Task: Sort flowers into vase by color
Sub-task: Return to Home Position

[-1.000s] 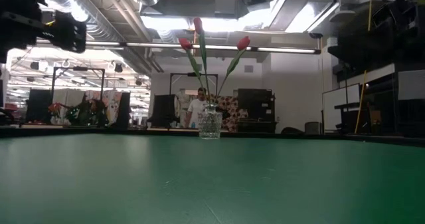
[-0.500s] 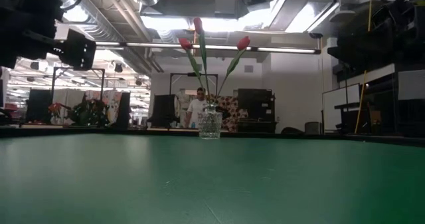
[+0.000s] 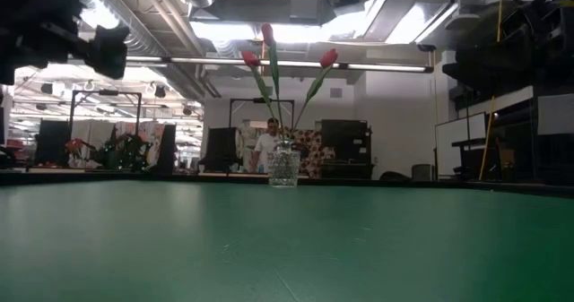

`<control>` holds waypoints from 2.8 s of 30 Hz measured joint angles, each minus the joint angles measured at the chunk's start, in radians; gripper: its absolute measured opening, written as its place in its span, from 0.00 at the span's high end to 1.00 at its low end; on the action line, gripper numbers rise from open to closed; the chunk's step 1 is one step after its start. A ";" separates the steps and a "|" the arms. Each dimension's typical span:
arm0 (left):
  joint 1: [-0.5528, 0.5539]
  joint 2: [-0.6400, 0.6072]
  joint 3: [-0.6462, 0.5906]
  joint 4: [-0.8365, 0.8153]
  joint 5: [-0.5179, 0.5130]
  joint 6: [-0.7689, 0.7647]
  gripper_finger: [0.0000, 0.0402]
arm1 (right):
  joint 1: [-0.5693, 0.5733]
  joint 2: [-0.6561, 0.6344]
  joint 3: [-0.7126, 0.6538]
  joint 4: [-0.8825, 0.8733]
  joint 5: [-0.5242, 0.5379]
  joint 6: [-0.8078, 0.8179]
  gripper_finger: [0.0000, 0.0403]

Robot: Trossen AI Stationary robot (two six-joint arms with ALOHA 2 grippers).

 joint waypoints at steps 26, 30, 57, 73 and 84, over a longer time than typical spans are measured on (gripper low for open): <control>-0.064 -0.024 0.000 -0.059 -0.481 -0.088 0.27 | 0.000 0.002 0.000 0.000 0.001 0.010 0.54; -0.064 -0.024 0.000 -0.062 -0.481 -0.089 0.27 | 0.000 0.002 0.000 0.000 -0.002 0.010 0.54; -0.064 -0.024 0.000 -0.062 -0.479 -0.082 0.27 | 0.000 0.002 0.000 0.002 -0.002 0.010 0.54; -0.064 -0.024 0.000 -0.062 -0.479 -0.086 0.27 | 0.000 0.002 0.000 0.003 -0.002 0.010 0.54; -0.064 -0.024 0.000 -0.062 -0.479 -0.077 0.27 | 0.000 0.002 0.000 0.003 -0.002 0.009 0.54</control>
